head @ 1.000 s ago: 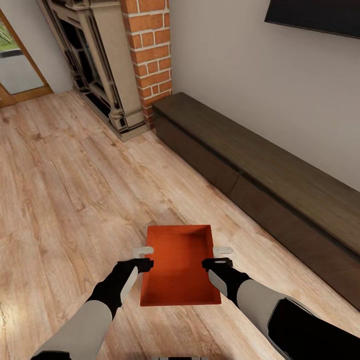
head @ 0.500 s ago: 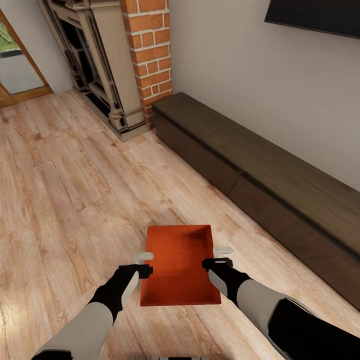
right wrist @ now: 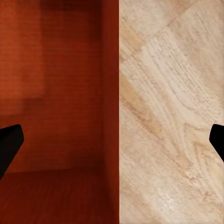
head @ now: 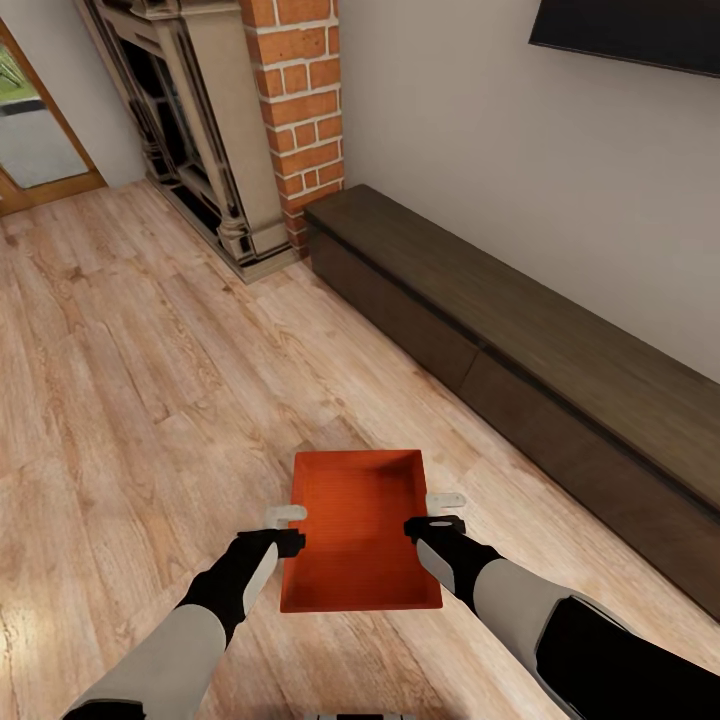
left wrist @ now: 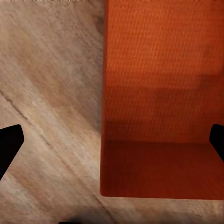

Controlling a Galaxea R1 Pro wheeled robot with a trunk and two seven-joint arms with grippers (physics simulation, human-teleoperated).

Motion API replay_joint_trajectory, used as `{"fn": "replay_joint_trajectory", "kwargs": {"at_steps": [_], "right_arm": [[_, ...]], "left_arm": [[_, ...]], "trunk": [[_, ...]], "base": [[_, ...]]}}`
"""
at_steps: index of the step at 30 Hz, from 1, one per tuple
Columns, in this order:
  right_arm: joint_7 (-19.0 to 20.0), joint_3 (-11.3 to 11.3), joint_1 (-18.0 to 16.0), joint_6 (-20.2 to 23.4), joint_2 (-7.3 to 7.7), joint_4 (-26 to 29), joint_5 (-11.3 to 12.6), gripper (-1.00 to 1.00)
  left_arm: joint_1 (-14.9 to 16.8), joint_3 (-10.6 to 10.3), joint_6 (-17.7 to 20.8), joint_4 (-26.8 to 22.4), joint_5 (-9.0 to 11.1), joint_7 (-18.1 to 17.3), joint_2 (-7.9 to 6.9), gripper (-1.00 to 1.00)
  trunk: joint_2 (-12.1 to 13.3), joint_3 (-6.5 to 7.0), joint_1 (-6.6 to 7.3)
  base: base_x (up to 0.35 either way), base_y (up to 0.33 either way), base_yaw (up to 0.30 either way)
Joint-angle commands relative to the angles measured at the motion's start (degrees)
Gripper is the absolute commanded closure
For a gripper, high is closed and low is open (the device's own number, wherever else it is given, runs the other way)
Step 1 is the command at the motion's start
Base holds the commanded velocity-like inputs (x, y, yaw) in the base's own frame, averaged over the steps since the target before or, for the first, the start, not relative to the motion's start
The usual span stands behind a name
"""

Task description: Move the two storage containers from the living room to the garage. In the garage, place one container on the floor and stack the other container on top of it (either order is fine).

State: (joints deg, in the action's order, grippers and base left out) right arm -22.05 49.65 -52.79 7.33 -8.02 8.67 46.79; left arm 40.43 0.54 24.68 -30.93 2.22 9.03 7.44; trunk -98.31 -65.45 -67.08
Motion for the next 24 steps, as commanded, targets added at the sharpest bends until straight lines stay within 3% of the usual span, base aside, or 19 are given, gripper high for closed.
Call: {"fn": "replay_joint_trajectory", "kwargs": {"at_steps": [1,24], "right_arm": [[-0.37,0.50,-0.03,0.40,0.03,0.12,0.21,-1.00],[-0.37,0.54,-0.03,0.40,0.03,0.12,0.22,-1.00]], "left_arm": [[0.00,0.06,0.16,-0.10,0.23,0.22,0.03,-1.00],[0.00,0.08,-0.23,-0.50,0.04,0.28,0.16,-1.00]], "trunk": [[-0.02,-0.03,0.00],[-0.02,-0.03,0.00]], "base": [[0.000,0.000,0.000],[0.000,0.000,0.000]]}}
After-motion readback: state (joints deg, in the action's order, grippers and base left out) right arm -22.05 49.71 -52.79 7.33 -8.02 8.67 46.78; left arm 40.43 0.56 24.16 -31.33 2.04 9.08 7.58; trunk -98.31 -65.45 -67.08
